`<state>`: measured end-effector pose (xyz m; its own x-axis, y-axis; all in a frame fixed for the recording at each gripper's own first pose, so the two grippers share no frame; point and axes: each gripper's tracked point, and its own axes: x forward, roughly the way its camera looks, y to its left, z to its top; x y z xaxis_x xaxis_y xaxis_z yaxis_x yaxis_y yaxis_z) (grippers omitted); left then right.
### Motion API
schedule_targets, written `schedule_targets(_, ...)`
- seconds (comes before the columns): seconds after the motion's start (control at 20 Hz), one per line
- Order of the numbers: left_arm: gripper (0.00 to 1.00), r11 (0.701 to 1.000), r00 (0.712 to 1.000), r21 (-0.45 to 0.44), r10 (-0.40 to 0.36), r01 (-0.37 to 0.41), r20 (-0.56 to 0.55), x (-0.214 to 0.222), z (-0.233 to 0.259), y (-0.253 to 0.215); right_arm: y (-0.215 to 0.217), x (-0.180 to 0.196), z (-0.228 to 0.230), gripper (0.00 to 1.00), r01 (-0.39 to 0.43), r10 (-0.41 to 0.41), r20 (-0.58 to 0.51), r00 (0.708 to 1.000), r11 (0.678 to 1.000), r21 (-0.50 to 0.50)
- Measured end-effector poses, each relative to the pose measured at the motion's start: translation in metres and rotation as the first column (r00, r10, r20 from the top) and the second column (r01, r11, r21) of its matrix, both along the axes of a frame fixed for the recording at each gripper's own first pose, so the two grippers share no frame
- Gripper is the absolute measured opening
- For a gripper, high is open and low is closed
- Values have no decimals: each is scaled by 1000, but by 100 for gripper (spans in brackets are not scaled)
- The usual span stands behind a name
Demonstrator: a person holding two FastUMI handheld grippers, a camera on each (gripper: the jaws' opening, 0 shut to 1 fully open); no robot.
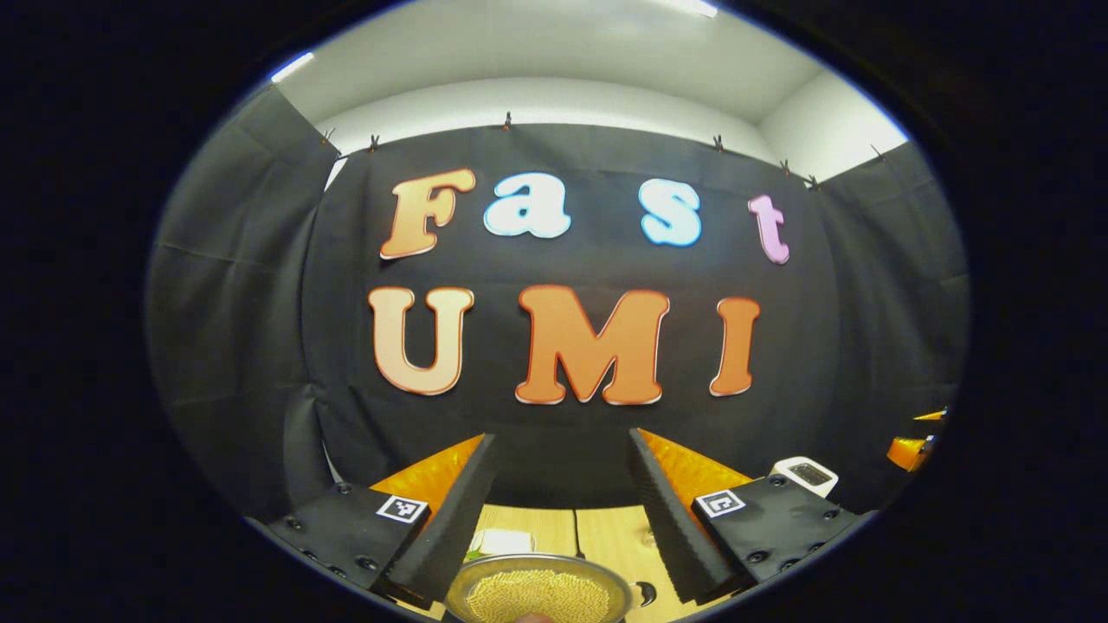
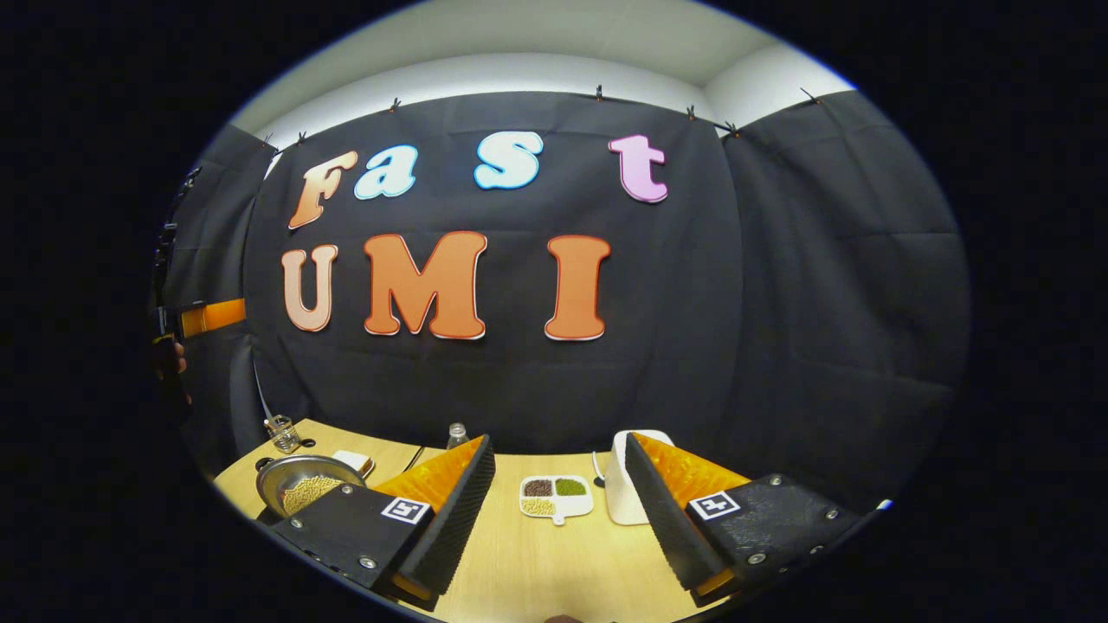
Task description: First push the handle of the pot to place it horizontally, then grasp the pot with both hands and set it on the induction cooktop.
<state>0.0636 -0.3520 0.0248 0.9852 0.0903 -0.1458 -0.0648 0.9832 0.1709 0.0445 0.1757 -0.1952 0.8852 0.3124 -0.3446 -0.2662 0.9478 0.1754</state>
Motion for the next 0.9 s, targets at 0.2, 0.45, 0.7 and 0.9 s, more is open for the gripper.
schedule_targets(0.2,92,1000,997,-18,-20,22,81,-1,60,-8,-13,20,41,93,10,-11,58,998,1000,4)
schedule_targets(0.45,91,997,994,-71,-17,25,107,-2,116,-10,-18,47,101,93,11,-11,151,988,1000,-1)
schedule_targets(0.7,93,999,989,-14,-30,32,145,-3,150,-17,-10,66,158,98,5,-6,265,964,1000,4)
schedule_targets(0.9,93,999,990,-30,-12,17,141,-5,146,-12,4,67,184,92,-26,18,305,952,999,22)
